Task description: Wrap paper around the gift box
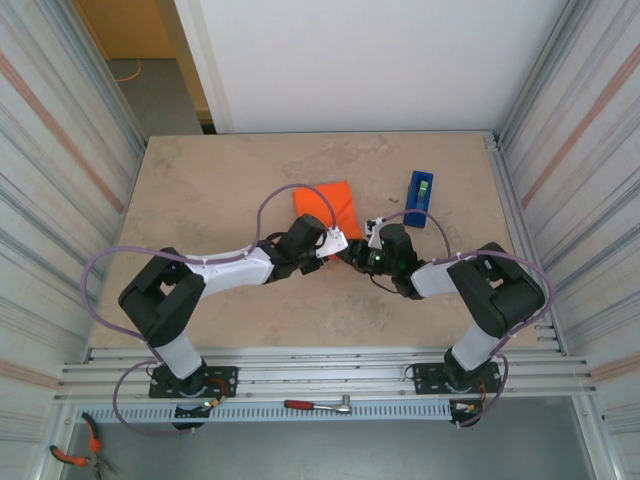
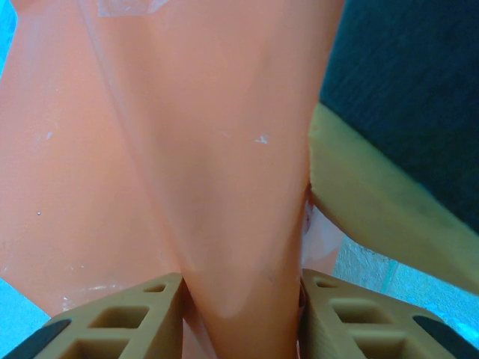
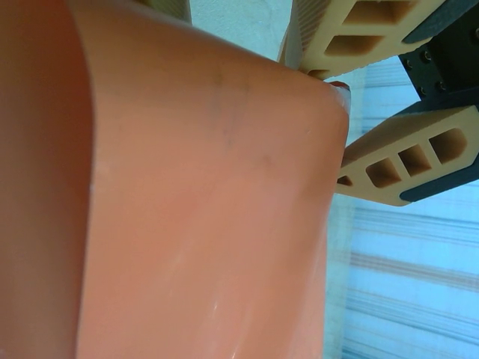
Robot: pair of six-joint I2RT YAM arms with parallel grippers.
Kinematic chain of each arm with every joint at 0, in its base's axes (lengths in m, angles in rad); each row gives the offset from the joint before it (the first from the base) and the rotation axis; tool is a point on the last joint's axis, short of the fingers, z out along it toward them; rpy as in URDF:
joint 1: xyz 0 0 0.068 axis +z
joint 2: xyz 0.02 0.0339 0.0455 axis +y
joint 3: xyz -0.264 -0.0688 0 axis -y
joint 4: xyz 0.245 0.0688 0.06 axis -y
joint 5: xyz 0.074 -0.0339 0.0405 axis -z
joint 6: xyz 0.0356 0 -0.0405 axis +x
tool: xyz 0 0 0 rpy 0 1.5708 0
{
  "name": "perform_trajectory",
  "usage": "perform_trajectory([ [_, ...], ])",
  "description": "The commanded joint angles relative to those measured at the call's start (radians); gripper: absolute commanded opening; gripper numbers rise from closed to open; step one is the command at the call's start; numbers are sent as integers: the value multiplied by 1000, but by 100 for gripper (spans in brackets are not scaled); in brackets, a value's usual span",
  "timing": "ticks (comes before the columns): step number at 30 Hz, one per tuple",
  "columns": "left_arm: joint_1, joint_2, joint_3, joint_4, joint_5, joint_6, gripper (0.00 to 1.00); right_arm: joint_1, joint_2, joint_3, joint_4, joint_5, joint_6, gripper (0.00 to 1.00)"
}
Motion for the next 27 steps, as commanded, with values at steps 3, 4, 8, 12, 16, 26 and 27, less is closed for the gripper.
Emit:
perform_trajectory([
  [3,-11,42,-2,-84,31,-5,39,-13,-30,-17,-9,0,-1,37],
  [4,-11,42,-3,-84,32,-5,40,-15,-32,-21,-13,0,-2,37],
  [8,-11,41,-3,-83,32,-5,39,-39,-65,-60,-15,1,-2,37],
  [12,-11,43,-1,-84,32,-5,39,-71,-121,-96,-46,-3,-12,37],
  [16,-11,42,-1,-84,32,-5,39,-74,-164,-102,-99,-18,-37,22],
  [26,-11,41,-3,-84,31,-5,39,-19,-88,-46,-76,-64,-49,0],
  [27,-11,39,-4,-83,32,-5,39,-10,-76,-36,-74,-66,-49,0],
])
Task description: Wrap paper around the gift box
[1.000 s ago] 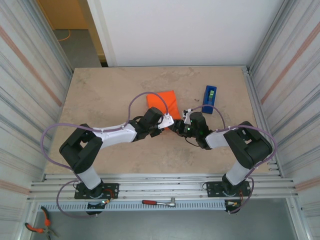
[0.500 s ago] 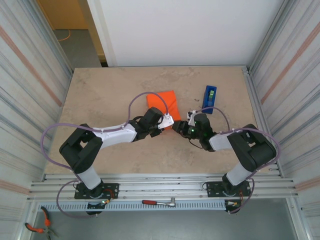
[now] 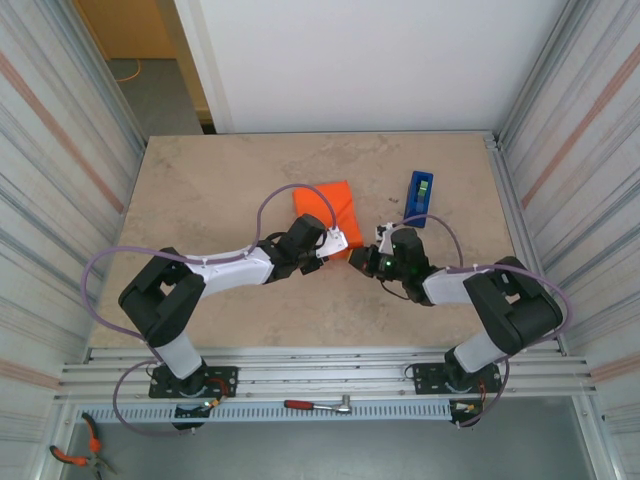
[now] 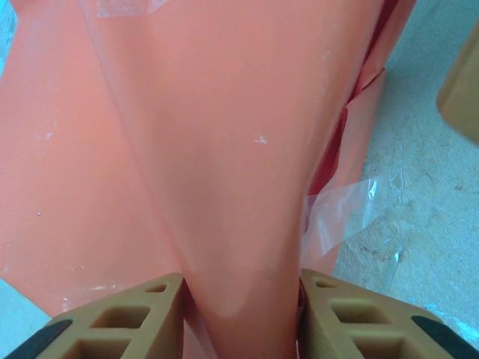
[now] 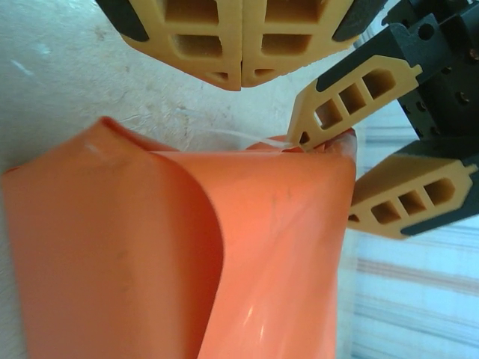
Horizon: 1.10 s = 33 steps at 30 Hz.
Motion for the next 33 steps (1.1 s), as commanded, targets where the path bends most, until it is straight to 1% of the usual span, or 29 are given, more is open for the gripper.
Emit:
perform_trajectory([
  [1,-11,39,-5,-81,31,-8,39,29,44,45,5,-18,-21,0],
  [11,-11,39,-6,-81,31,-8,39,44,143,88,43,-10,-7,0],
  [19,-11,39,-6,-81,31,-9,39,31,202,118,61,-7,0,0],
  [25,-12,39,-5,-81,30,-8,39,17,246,117,109,-15,22,0],
  [33,-11,39,-6,-81,30,-8,39,14,234,101,121,-22,28,0],
])
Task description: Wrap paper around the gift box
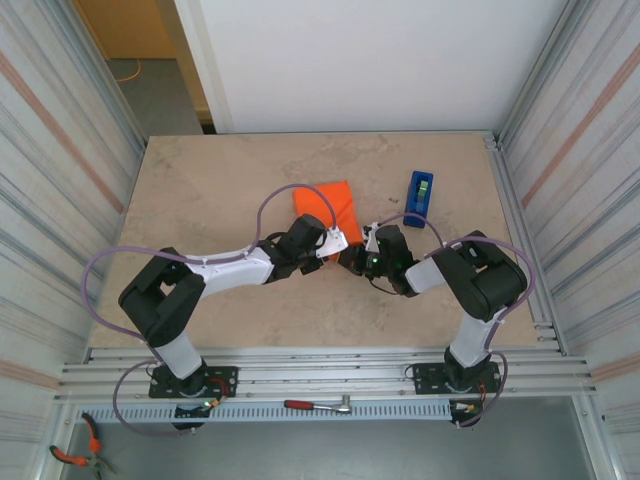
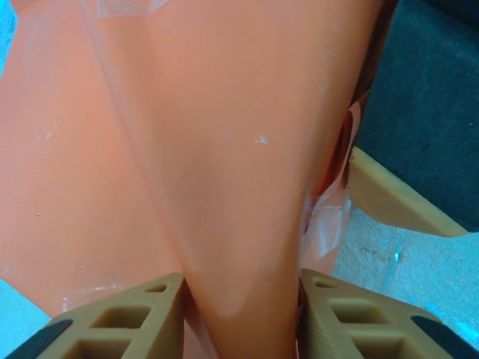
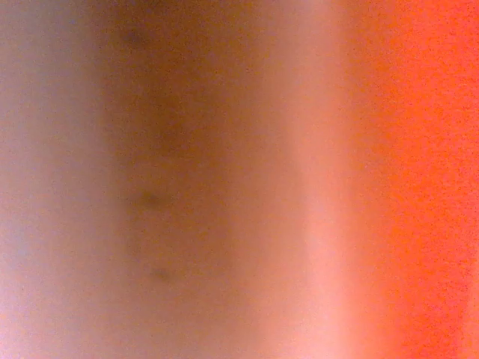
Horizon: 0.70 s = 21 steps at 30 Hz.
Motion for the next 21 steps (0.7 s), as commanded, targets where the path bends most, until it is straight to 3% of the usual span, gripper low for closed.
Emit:
perform_trajectory([
  [1,-11,39,-6,-80,30,-9,39,-5,-14,-5,25,-14,19,0],
  [21,-12,38,-7,-81,30,-8,38,6,-163,-40,-56,-2,7,0],
])
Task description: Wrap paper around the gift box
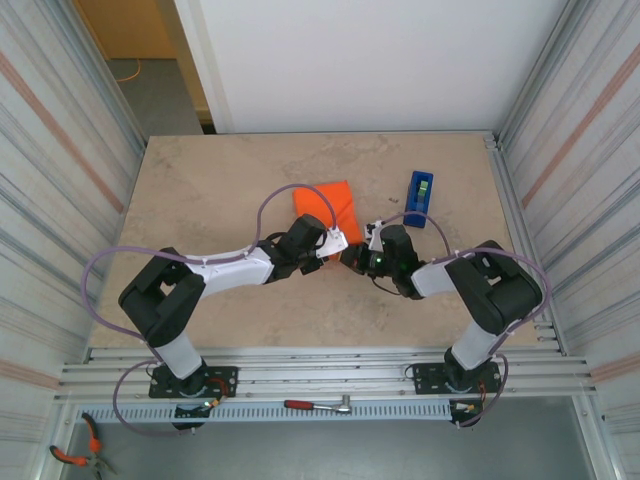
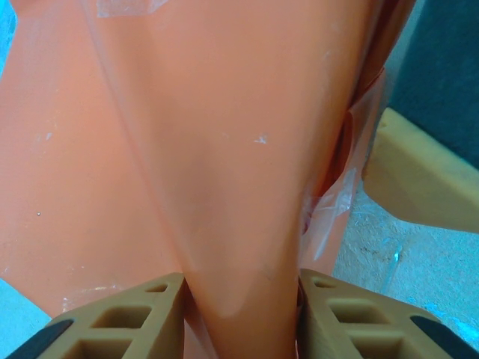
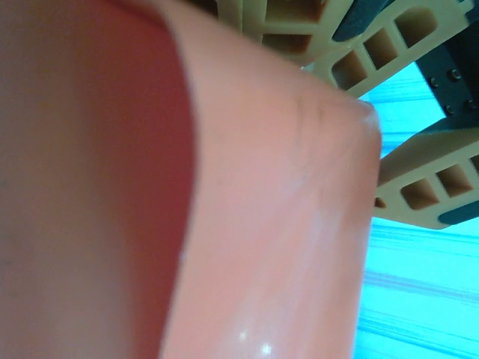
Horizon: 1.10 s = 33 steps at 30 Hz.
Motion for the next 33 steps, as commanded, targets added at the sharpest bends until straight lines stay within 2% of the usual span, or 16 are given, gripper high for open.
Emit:
perform_trajectory([
  [1,-11,38,-7,-82,32,-10,38,8,-48,1,-30,1,5,0],
  [26,-5,8,-11,-71,40,-13,39,23,-26,86,-60,5,2,0],
  [33,22,-37,-11,-67,61,-22,44,21,-26,90,-60,7,4,0],
])
